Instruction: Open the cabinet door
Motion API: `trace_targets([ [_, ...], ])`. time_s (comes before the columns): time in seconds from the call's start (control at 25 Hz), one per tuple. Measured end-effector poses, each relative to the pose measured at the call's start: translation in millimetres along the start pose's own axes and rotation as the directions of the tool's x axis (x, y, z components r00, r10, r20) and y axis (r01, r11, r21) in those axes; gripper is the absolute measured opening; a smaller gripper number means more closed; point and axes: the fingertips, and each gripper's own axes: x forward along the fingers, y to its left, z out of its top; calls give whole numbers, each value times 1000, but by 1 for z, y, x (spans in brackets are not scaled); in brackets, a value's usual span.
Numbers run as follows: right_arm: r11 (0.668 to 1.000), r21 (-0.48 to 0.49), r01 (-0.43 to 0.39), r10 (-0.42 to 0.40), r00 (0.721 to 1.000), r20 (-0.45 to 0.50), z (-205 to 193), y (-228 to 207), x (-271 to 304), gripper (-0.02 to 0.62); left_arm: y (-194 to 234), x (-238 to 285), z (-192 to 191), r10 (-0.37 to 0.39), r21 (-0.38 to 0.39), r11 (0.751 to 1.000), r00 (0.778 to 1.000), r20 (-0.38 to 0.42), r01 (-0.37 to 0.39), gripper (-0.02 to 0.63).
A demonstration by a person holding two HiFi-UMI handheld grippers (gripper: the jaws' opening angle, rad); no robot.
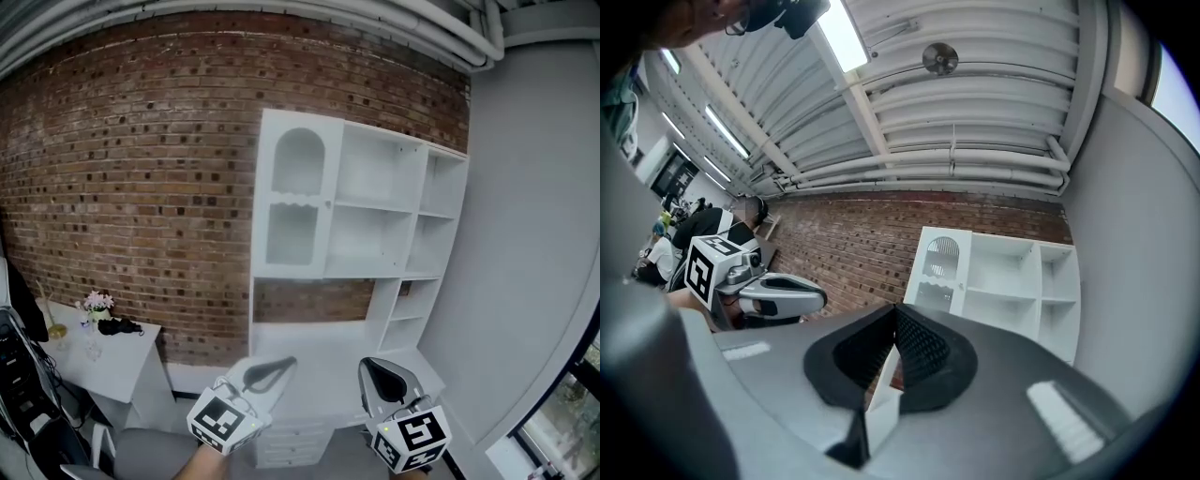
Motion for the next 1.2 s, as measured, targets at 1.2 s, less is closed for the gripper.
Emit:
trace_targets([
  [1.2,992,19,-127,126,992,21,-57,-125,77,5,30,134,-67,111,8,994,990,-86,-111,2],
])
